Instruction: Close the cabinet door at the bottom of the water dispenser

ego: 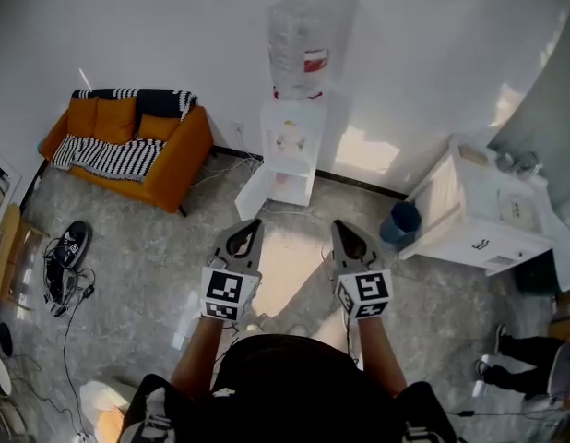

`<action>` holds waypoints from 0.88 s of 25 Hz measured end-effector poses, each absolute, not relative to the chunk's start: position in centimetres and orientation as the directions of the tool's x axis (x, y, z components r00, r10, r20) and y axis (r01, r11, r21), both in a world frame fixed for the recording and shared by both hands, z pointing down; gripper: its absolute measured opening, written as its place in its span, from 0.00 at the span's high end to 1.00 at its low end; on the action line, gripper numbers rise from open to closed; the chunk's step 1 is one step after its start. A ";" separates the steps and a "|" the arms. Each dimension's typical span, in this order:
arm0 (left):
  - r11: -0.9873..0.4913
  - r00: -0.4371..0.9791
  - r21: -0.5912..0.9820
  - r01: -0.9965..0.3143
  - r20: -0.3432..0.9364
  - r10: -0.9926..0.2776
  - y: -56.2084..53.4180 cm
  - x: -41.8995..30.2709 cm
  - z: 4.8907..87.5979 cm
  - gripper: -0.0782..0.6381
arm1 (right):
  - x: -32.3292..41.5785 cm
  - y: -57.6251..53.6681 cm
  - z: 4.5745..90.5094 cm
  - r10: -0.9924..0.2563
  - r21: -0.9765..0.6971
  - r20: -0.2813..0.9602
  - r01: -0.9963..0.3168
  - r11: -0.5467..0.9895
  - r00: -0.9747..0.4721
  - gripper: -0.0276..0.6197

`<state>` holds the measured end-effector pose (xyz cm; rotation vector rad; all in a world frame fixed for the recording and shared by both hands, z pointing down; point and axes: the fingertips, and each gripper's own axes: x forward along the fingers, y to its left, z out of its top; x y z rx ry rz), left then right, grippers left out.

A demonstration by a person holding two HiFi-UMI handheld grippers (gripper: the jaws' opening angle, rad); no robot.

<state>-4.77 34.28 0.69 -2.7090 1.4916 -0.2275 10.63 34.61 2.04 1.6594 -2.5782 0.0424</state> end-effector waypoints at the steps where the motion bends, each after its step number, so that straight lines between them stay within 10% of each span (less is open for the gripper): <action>1: -0.532 0.522 -0.112 -0.839 0.109 -0.846 34.5 -4.4 0.8 0.88 | 11.0 34.8 2.2 -0.905 0.016 0.078 -0.907 0.420 -0.417 0.91; 22: -0.515 0.501 -0.137 -0.846 0.125 -0.856 32.9 -2.8 2.4 0.88 | 11.9 32.5 3.6 -0.887 0.009 0.069 -0.888 0.459 -0.458 0.91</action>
